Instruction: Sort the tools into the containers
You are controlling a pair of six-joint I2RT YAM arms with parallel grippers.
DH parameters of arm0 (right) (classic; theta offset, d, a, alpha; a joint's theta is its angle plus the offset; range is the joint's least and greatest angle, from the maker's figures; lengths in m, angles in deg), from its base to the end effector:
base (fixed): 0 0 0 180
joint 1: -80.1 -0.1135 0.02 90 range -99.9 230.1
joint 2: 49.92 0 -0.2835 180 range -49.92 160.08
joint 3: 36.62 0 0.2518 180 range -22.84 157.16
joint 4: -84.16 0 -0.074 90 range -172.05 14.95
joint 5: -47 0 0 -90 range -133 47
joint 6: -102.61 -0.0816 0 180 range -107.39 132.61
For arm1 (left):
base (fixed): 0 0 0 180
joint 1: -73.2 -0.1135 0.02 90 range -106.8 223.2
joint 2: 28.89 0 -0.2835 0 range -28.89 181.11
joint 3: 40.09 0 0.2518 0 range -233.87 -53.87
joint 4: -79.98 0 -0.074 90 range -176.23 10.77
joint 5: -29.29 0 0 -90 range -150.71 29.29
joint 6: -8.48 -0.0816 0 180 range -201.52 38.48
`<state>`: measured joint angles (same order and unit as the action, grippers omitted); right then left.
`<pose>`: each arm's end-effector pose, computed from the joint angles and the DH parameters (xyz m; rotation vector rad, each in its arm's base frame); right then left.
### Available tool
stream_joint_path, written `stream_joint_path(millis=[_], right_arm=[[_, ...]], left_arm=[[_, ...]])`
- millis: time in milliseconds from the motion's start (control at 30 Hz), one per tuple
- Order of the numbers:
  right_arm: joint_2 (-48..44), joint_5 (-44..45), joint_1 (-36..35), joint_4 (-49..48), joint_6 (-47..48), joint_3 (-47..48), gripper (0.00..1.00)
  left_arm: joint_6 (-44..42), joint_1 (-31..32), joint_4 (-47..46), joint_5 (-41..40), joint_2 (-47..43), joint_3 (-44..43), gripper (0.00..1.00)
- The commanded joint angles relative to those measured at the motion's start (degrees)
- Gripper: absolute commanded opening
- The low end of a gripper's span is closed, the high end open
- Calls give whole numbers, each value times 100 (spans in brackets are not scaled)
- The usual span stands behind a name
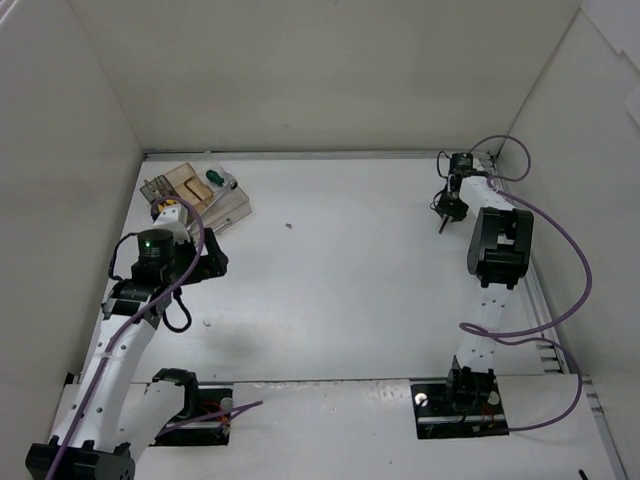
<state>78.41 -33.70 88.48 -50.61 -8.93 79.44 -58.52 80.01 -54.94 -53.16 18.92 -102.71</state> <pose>0.5174 -0.0895 0.1521 0.7189 2.4556 -0.1212 0.2041 -0.0352 0.3098 -0.2195 2.1149 -0.4493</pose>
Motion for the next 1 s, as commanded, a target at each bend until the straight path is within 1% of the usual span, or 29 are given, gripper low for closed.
stream_joint_path(millis=[0, 33, 200, 300, 333, 367, 467, 633, 733, 800, 867, 900, 967], right_arm=[[95, -147, 58, 222, 220, 239, 29], [95, -200, 84, 248, 247, 231, 26], [148, -376, 94, 433, 536, 327, 18], [210, -569, 137, 530, 686, 442, 0], [184, -709, 137, 538, 738, 442, 0], [157, -1041, 137, 504, 904, 425, 0], [-45, -1097, 41, 390, 1134, 285, 0], [-993, -1263, -363, -216, 1415, -251, 0], [-1616, -1492, -600, -559, 1398, -822, 0], [-1994, -1554, -810, -656, 1389, -1025, 0], [-2250, -1763, -943, -876, 1354, -1357, 0], [-2521, -1843, -1196, -972, 1328, -1490, 0], [-2777, -2045, -1478, -1289, 1266, -1860, 0]], left_arm=[[-94, 31, -35, -96, 44, -82, 100], [-103, 31, -35, -105, 18, -82, 100], [-121, 31, -70, -96, -44, -73, 100], [-156, 31, -70, -61, -61, -47, 100], [-182, 31, -96, -43, -44, -21, 100], [-217, 31, -114, 0, -53, -3, 100], [-253, 31, -105, 79, 17, -3, 100], [-165, 31, -351, 378, -35, -29, 100], [54, 31, -500, 579, 26, -151, 100], [221, 31, -606, 695, 140, -240, 100], [414, 31, -694, 896, 254, -363, 100], [476, 31, -746, 967, 298, -407, 100], [713, 31, -940, 1248, 447, -539, 100]])
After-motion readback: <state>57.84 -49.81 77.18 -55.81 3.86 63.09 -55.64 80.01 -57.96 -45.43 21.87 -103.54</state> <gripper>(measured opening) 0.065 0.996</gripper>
